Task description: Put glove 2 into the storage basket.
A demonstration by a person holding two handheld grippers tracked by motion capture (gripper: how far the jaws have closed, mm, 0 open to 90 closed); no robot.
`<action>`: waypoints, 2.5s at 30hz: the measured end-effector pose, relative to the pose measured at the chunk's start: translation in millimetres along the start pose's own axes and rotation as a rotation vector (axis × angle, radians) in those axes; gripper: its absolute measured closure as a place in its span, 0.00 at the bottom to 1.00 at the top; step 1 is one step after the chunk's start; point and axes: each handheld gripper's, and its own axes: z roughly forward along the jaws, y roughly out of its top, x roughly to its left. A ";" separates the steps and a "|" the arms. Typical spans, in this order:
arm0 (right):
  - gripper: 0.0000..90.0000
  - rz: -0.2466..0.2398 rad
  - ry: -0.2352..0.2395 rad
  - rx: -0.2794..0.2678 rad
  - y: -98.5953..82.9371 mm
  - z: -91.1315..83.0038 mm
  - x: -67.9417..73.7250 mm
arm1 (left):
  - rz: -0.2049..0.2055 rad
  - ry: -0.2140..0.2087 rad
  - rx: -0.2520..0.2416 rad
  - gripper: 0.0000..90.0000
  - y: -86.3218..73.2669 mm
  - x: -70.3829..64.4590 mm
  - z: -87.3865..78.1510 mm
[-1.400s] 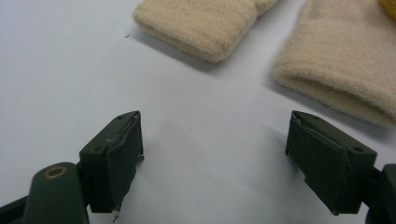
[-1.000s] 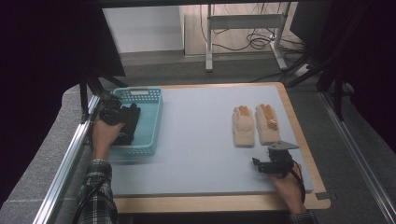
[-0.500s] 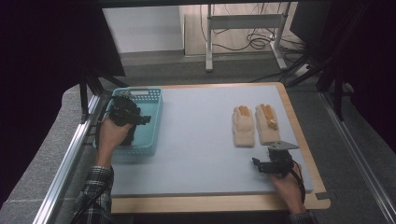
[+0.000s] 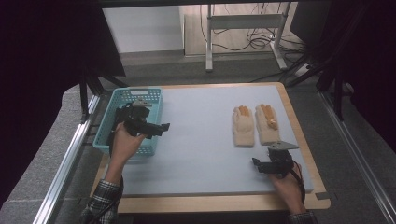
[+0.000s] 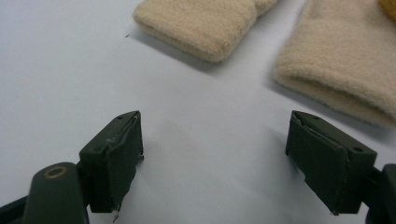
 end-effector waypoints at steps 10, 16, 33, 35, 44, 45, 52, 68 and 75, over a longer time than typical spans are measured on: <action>0.21 0.000 -0.002 0.000 0.0 0.1 0.2 | 0.091 -0.053 -0.030 0.01 -28.3 -50.2 12.9; 0.20 -0.001 -0.003 0.001 0.0 0.2 0.2 | 0.110 -0.069 -0.030 0.01 -48.0 -68.0 28.1; 0.15 0.002 -0.015 0.008 0.2 0.9 0.1 | 0.062 -0.062 0.029 0.01 -108.3 -79.5 70.1; 0.15 0.001 -0.015 0.007 0.2 0.9 0.1 | 0.083 -0.039 0.074 0.01 -113.2 -79.6 76.3; 0.16 0.002 -0.015 0.006 0.1 0.9 0.0 | 0.077 -0.037 0.099 0.00 -113.5 -77.8 78.4; 0.16 0.003 -0.014 0.005 0.0 1.0 0.0 | 0.074 -0.036 0.099 0.00 -113.6 -78.0 78.3; 0.17 0.012 -0.008 0.006 0.2 0.4 -0.6 | 0.074 -0.034 0.096 0.00 -113.9 -78.3 78.3; 0.28 0.014 0.053 -0.019 25.6 -7.2 -13.4 | 0.073 -0.032 0.094 0.00 -114.1 -78.4 78.2; 0.36 -0.014 0.067 -0.018 48.8 1.3 -21.2 | 0.072 -0.032 0.093 0.00 -114.1 -78.5 78.2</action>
